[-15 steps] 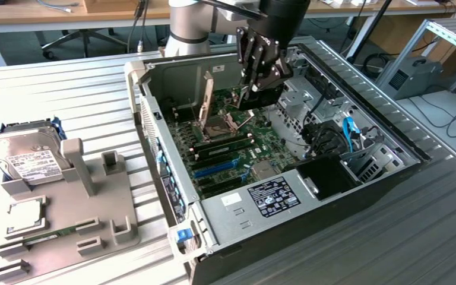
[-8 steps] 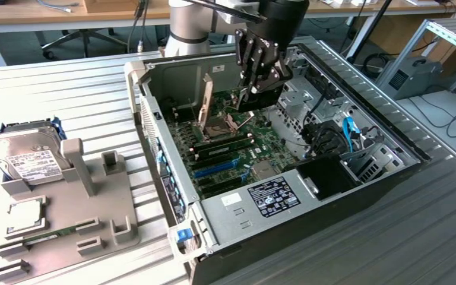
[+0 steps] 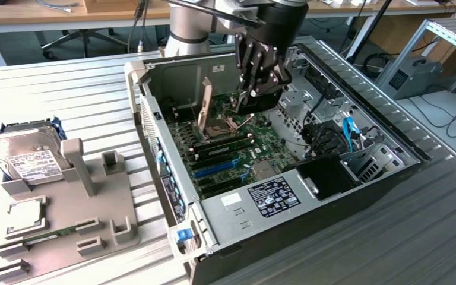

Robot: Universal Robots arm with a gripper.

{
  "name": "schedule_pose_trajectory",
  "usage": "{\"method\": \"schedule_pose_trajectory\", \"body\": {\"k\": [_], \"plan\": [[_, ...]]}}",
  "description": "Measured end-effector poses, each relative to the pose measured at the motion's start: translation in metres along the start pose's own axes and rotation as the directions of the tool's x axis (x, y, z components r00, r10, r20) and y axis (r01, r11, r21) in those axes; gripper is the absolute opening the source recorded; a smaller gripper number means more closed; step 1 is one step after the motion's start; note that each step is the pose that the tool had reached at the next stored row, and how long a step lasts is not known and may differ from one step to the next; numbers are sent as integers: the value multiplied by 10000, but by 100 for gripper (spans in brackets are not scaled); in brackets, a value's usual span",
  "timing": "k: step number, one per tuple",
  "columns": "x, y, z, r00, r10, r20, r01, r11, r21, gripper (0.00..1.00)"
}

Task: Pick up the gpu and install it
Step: 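Insert the gpu into the slot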

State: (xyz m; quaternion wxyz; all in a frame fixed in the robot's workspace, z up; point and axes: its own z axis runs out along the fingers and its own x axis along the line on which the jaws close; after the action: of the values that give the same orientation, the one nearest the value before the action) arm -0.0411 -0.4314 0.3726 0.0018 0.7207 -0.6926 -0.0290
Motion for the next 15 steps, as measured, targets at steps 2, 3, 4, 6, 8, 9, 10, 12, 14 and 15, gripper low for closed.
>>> {"method": "schedule_pose_trajectory", "body": {"k": [2, 3, 4, 6, 8, 9, 10, 12, 14, 15], "plan": [[13, 0, 12, 10000, 2, 3, -2, 10000, 1, 26], [19, 0, 19, 10000, 2, 2, -2, 10000, 1, 26], [33, 0, 29, 10000, 1, 1, -1, 10000, 0, 26], [44, 0, 40, 10000, 2, 2, -2, 10000, 1, 26], [53, 0, 53, 10000, 2, 1, -2, 10000, 0, 26], [58, 0, 59, 10000, 1, 1, -1, 10000, 0, 26], [61, 0, 64, 10000, 2, 1, -2, 10000, 0, 26], [69, 0, 75, 10000, 1, 1, -1, 10000, 1, 26], [76, 1, 86, 10000, 2, 2, -2, 10000, 0, 26], [83, 2, 93, 10000, 1, 0, -1, 10000, 0, 26]]}}
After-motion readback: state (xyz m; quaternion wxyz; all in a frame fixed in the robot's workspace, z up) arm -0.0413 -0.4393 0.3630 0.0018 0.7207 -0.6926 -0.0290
